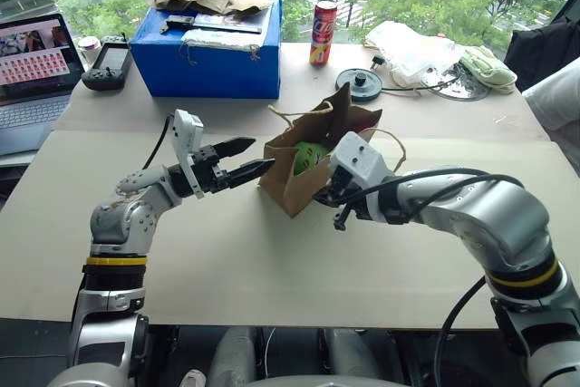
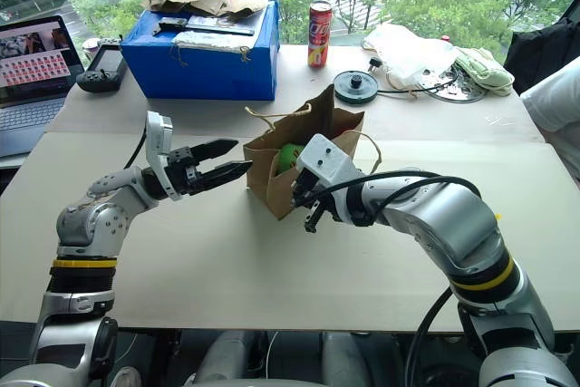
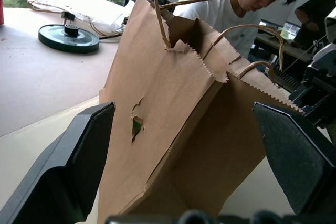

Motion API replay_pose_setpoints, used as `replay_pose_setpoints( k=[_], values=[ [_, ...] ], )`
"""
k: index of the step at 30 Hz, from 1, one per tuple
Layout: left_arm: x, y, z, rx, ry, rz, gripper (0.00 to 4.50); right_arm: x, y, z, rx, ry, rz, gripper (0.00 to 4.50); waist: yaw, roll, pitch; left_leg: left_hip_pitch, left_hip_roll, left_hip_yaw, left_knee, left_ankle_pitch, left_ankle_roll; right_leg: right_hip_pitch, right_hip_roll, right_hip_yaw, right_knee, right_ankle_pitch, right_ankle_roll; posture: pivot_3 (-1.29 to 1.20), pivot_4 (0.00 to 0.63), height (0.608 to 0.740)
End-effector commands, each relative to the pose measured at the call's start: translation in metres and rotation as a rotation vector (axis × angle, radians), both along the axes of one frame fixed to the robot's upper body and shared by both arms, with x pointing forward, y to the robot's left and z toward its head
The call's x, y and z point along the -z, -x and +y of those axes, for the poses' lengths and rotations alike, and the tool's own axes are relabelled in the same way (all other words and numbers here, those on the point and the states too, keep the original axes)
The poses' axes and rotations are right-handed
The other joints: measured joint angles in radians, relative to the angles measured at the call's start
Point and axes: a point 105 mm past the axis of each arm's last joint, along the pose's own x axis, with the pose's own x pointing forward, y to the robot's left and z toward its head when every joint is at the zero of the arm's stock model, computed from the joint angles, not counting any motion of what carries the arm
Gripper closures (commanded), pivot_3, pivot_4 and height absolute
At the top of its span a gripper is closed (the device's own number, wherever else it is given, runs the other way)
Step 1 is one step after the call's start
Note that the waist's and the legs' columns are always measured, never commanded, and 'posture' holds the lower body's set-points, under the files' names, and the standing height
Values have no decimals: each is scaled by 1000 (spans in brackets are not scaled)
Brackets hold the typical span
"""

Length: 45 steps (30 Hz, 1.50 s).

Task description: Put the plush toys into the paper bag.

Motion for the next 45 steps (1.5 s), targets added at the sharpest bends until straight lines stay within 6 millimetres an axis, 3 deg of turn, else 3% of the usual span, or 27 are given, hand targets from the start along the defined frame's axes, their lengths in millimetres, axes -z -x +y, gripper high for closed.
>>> replay_pose_setpoints(
  k=[1, 5, 13, 22, 26, 31, 35, 44, 45],
  values=[
    [1, 6, -3, 34, -27, -7, 0, -24, -19, 9, 49, -69, -117, 4464, -2, 0, 0, 0, 0, 0, 0, 0, 0, 0, 1, 0, 0, 0, 0, 0, 150, 739],
    [15, 7, -10, 36, -109, -37, 0, -36, -29, 23, 84, -157, -136, 4464, 0, 0, 0, 0, 0, 0, 0, 0, 0, 0, 1, 0, 0, 0, 0, 0, 150, 739],
    [33, -11, -17, -30, -229, -131, 0, -35, -33, 28, 103, -179, -134, 4464, 6, 0, 0, 0, 0, 1, 0, 0, 0, 0, -2, -1, 0, 0, 0, 0, 150, 739],
    [30, -33, -32, -129, -149, -174, 0, -31, -33, 28, 117, -181, -125, 4464, 2, 0, 0, -1, 0, 1, 0, 0, 0, 0, -1, -1, 0, 0, 0, 0, 150, 739],
    [26, -32, -51, -119, -64, -163, 0, -29, -32, 25, 121, -173, -125, 4464, 2, 0, 0, -1, -1, 1, 0, 0, 0, 0, -1, -1, 0, 0, 0, 0, 150, 739],
    [29, -28, -55, -135, -37, -203, 0, -30, -32, 22, 126, -164, -131, 4464, -1, 0, 0, 0, 0, 1, 0, 0, 0, 0, -1, -1, 0, 0, 0, 0, 150, 739],
    [28, -27, -56, -142, -28, -215, 1116, -29, -31, 20, 128, -159, -131, 4500, 0, 0, 0, 0, 0, 0, 0, 0, 0, 0, -1, -1, 0, 0, 0, 0, 150, 739],
    [28, -28, -56, -158, -36, -222, 4391, -28, -29, 20, 123, -156, -127, 4500, 1, 0, 0, -1, 0, 0, 0, 0, 0, 0, -1, -1, 0, 0, 0, 0, 150, 739],
    [28, -28, -56, -162, -41, -224, 4391, -28, -29, 20, 122, -153, -127, 4500, 0, 0, 0, -1, 0, 0, 0, 0, 0, 0, -1, -1, 0, 0, 0, 0, 150, 739]
  ],
)
